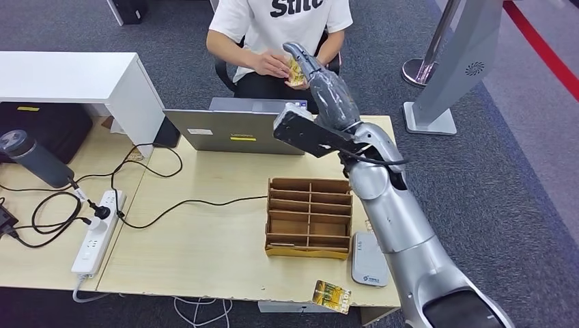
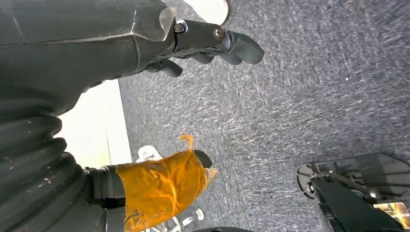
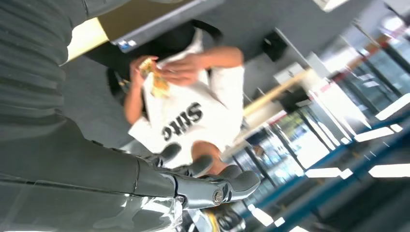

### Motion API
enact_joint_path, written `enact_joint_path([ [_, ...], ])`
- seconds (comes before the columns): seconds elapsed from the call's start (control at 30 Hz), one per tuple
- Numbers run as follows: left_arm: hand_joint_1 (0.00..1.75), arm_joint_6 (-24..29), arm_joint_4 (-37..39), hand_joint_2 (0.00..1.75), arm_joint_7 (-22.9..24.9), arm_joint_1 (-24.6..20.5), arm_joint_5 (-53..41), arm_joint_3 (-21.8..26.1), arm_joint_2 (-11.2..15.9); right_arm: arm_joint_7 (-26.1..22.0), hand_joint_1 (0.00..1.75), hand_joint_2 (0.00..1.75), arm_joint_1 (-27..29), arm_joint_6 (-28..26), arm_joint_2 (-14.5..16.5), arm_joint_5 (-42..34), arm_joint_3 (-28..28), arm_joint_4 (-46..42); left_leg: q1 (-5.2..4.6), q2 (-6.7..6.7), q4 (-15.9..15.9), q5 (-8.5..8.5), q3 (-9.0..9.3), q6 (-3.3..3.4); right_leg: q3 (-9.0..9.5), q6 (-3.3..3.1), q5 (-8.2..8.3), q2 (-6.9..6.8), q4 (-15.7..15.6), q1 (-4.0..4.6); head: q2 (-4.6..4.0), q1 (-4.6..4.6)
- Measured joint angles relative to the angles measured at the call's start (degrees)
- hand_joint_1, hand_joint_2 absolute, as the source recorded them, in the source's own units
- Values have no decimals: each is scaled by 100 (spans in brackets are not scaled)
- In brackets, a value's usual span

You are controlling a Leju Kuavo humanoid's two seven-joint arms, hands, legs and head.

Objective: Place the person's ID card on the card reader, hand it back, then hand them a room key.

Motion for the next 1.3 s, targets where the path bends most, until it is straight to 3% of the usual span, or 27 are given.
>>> enact_joint_path([
  [0.17,0,101,0,175,-51,141,127,203,2,-344,0,175,862,-276,-313,-166,-89,-1585,-1,-3,0,-7,0,4,2,4,-4,-2,-5,0,0,0],
  [0.3,0,158,0,175,-45,194,215,396,0,-847,0,175,1902,-716,-653,127,-95,-2776,-1,-5,0,-19,0,12,7,14,-12,-4,-8,0,0,1],
  [0.47,0,234,0,175,-34,200,275,593,-2,-1324,0,175,3046,-1187,-969,475,85,-3467,0,-3,-1,-24,2,11,9,13,-16,-5,-8,0,0,1],
  [0.6,0,243,0,175,-33,199,276,727,-8,-1383,0,175,3680,-1499,-1117,809,398,-3554,0,1,-2,-25,4,12,10,12,-17,-3,-7,0,0,0],
  [0.8,0,243,0,175,-33,198,265,844,-27,-1331,0,175,4048,-1656,-1227,998,744,-3539,0,1,-2,-24,5,11,11,12,-16,-3,-6,0,0,0],
  [1.3,0,238,0,175,-33,195,184,936,-52,-1180,0,175,4217,-1634,-1302,1185,1110,-3262,0,1,-2,-24,7,11,14,11,-17,-3,-6,0,0,0],
])
